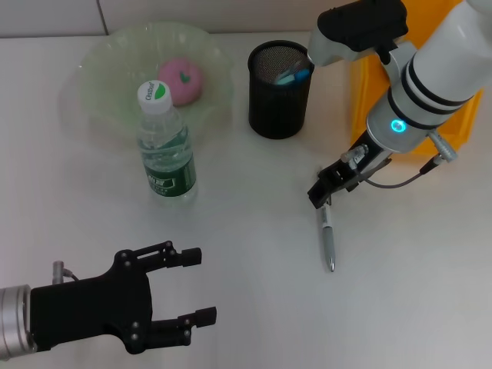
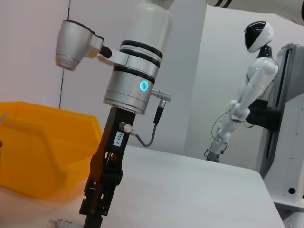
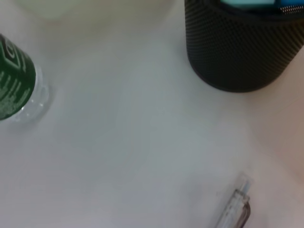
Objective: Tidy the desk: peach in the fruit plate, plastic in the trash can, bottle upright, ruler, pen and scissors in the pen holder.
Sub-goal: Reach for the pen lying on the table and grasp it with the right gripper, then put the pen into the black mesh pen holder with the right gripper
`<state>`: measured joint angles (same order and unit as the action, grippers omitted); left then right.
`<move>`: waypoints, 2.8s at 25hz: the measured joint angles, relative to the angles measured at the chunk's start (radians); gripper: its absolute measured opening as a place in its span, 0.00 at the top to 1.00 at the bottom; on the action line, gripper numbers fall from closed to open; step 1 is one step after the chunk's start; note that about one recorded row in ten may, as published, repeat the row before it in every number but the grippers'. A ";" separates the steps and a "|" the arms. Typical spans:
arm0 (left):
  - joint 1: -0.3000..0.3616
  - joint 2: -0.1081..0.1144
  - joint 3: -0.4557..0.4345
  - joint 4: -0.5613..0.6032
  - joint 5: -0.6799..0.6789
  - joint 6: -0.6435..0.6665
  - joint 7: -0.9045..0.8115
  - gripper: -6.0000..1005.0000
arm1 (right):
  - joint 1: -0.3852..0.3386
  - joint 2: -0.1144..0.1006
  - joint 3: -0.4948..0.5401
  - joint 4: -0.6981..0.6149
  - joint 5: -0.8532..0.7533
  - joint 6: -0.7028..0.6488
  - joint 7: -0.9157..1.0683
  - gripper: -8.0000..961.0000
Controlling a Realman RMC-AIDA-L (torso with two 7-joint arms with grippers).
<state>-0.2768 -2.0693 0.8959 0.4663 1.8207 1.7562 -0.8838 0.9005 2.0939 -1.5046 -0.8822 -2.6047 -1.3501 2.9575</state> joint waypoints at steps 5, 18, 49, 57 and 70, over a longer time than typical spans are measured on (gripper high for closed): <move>0.002 0.000 0.000 0.000 0.000 0.001 0.003 0.22 | 0.011 0.000 -0.006 0.023 0.000 0.002 0.000 0.32; 0.006 0.000 0.000 0.000 0.000 0.006 0.003 0.24 | 0.019 0.000 -0.011 0.050 0.005 0.010 0.000 0.53; 0.008 0.002 0.001 0.002 0.000 0.033 0.003 0.34 | 0.000 0.000 -0.067 0.016 0.017 -0.004 0.000 0.75; 0.010 0.002 0.001 0.003 0.000 0.034 0.003 0.33 | -0.065 -0.003 -0.079 -0.123 0.017 -0.031 0.000 0.82; 0.002 0.002 -0.006 0.002 0.000 0.030 -0.032 0.31 | -0.363 -0.010 0.168 -0.629 0.435 0.261 -0.393 0.82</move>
<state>-0.2752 -2.0678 0.8899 0.4688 1.8205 1.7858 -0.9156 0.5374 2.0838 -1.3362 -1.5114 -2.1701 -1.0894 2.5649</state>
